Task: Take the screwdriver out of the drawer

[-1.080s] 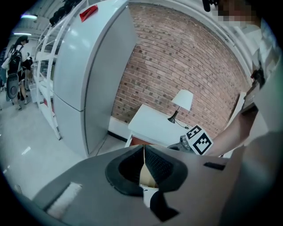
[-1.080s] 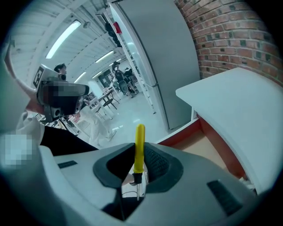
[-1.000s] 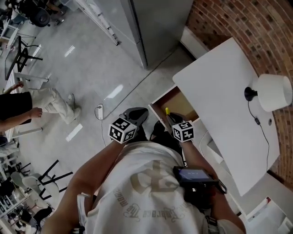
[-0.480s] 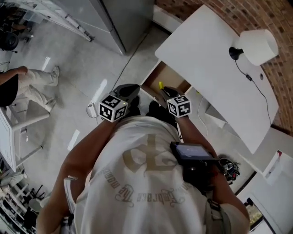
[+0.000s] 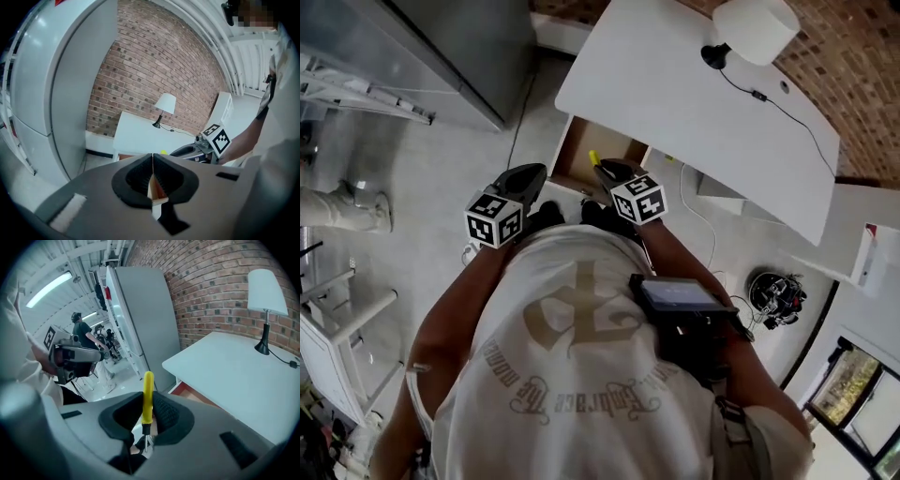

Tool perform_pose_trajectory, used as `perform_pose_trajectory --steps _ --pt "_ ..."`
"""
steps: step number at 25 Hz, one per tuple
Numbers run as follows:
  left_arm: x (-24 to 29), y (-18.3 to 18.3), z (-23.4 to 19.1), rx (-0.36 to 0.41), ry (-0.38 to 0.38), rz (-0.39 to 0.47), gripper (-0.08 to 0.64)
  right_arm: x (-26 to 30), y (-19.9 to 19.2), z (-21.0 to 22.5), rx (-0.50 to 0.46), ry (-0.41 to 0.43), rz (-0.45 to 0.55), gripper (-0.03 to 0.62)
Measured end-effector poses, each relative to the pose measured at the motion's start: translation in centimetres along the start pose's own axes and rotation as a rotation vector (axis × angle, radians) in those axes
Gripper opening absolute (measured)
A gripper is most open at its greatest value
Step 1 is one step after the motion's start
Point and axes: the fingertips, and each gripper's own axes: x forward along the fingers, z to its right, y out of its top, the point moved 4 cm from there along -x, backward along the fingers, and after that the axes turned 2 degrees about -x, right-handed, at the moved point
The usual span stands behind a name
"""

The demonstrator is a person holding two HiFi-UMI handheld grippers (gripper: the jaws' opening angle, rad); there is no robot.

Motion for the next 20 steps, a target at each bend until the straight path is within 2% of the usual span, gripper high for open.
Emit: perform_pose_trajectory --steps 14,20 --pt "2.3 4.2 0.2 0.111 -0.176 0.000 0.012 -4.0 4.4 -1.1 0.073 -0.140 0.233 0.052" --pt "2.7 5.7 2.0 0.150 -0.238 0.004 0.012 -7.1 5.6 -1.5 0.095 -0.188 0.349 0.052"
